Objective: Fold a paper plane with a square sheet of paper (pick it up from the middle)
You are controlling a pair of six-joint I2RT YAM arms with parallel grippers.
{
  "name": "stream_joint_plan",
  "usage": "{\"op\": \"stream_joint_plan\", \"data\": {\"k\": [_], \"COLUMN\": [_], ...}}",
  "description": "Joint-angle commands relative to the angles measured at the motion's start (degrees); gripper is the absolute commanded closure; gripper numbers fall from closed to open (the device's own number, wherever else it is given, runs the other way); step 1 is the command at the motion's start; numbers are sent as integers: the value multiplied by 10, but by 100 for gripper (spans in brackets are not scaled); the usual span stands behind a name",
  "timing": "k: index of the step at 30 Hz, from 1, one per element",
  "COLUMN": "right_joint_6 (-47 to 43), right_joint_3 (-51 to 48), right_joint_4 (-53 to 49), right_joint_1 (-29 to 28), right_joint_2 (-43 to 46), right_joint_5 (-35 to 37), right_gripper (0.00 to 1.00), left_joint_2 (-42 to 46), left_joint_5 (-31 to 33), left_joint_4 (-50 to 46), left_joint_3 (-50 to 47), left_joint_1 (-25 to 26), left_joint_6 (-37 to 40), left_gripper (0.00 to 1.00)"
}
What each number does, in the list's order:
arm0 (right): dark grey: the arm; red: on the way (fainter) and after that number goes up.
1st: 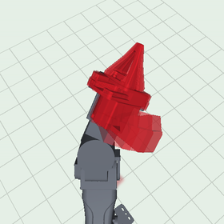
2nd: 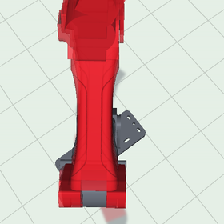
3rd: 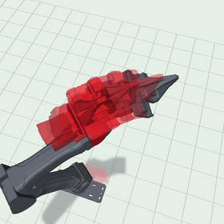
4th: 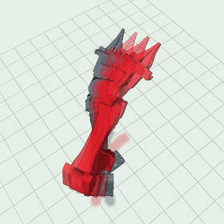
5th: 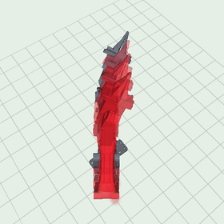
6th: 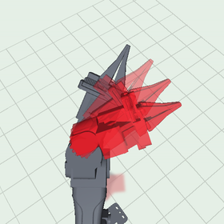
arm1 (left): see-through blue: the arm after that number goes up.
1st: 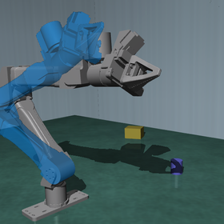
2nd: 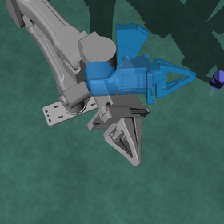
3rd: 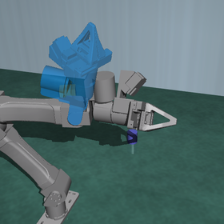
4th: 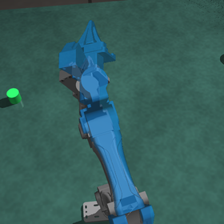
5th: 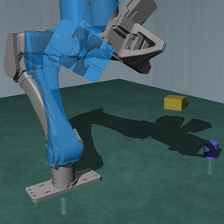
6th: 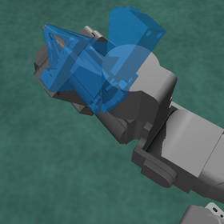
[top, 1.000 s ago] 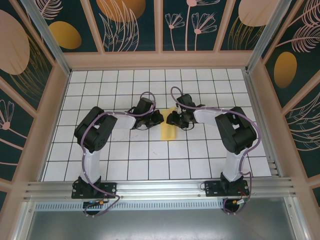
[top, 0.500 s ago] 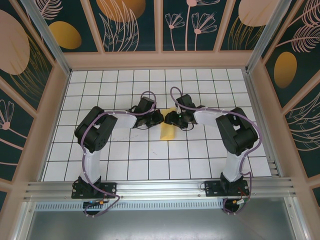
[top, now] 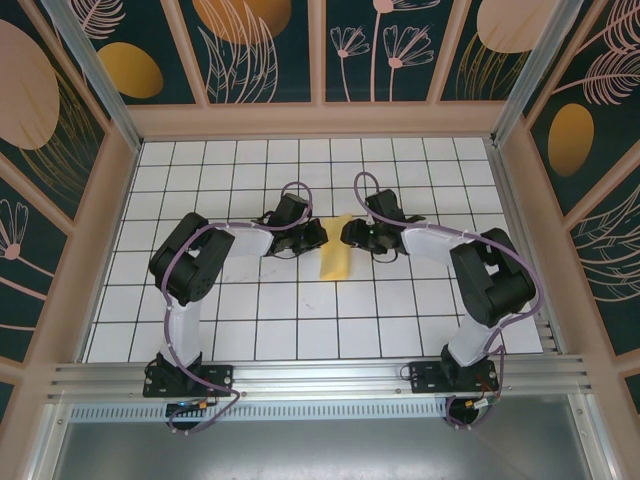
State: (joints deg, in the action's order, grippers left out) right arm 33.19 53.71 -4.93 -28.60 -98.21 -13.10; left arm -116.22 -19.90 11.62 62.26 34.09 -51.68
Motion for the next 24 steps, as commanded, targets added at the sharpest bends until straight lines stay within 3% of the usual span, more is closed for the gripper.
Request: {"op": "stream_joint_plan", "data": {"k": [1, 6, 13, 24], "right_joint_6": [-12, -14, -21, -28], "right_joint_3": [18, 33, 44, 17], "right_joint_4": [9, 21, 33, -9], "right_joint_1": [-4, -10, -10, 7], "right_joint_2": [0, -23, -60, -73], "right_joint_5": [-47, -86, -151, -106], "right_gripper": [58, 71, 76, 79], "left_joint_2": [-39, -43, -47, -52], "left_joint_5": [35, 35, 36, 45], "left_joint_4": [-44, -43, -47, -59], "left_joint_3": [-16, -17, -16, -13], "left_joint_1": [3, 2, 3, 2], "left_joint_6": [17, 18, 21, 22], "left_gripper": [98, 98, 98, 98]}}
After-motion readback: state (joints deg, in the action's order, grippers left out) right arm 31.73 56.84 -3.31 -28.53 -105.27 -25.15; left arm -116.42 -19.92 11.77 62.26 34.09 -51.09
